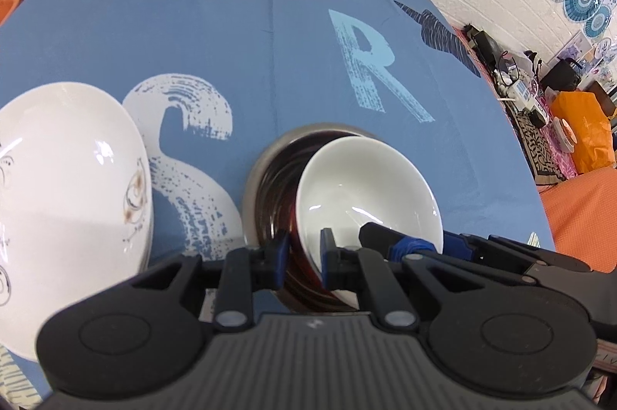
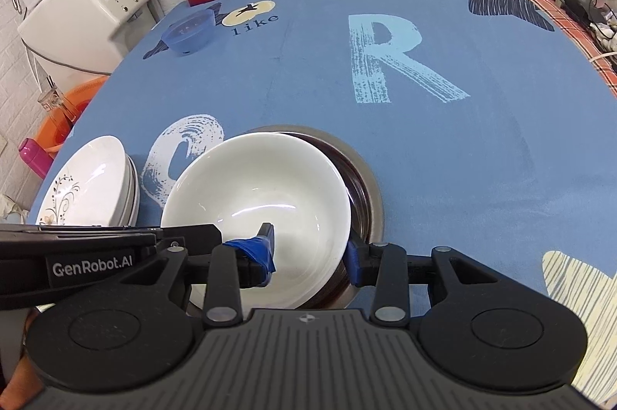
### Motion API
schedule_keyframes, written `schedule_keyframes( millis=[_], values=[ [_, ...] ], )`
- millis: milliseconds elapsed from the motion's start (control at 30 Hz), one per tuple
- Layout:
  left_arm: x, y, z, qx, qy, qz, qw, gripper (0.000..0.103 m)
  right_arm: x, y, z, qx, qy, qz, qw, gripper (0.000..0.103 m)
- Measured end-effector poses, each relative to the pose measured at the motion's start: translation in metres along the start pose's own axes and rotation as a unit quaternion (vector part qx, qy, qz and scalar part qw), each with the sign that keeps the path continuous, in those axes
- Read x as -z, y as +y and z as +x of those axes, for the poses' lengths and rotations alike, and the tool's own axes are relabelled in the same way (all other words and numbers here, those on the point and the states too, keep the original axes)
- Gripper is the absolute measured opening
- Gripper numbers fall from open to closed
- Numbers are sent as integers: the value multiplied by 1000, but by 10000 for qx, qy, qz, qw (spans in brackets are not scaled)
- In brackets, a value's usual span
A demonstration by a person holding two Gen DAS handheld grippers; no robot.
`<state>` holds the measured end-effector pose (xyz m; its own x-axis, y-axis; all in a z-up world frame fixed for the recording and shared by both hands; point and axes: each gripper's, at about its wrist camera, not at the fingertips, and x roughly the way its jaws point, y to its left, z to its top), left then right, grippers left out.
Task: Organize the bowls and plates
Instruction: 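Carry the red-and-white bowl over the steel bowl and lower it in, then open both grippers and withdraw from the red-and-white bowl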
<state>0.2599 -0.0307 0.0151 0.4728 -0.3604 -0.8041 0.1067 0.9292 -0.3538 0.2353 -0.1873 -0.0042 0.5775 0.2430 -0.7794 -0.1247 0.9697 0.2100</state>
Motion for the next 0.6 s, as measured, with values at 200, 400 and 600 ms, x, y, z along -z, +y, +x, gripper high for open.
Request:
schedule_keyframes(
  millis=[200, 400, 600],
  values=[
    [-3, 10, 6, 203, 8, -69, 9998, 7, -2, 4, 3, 104, -82, -165, 9998, 23],
    [-10, 17, -8, 462, -224, -85, 9986, 40, -3, 7, -7, 278, -334, -177, 9989, 22],
    [-15, 13, -33, 393, -605, 168, 9973, 51, -10, 5, -29, 175, -750, -73, 9970, 23]
  ],
)
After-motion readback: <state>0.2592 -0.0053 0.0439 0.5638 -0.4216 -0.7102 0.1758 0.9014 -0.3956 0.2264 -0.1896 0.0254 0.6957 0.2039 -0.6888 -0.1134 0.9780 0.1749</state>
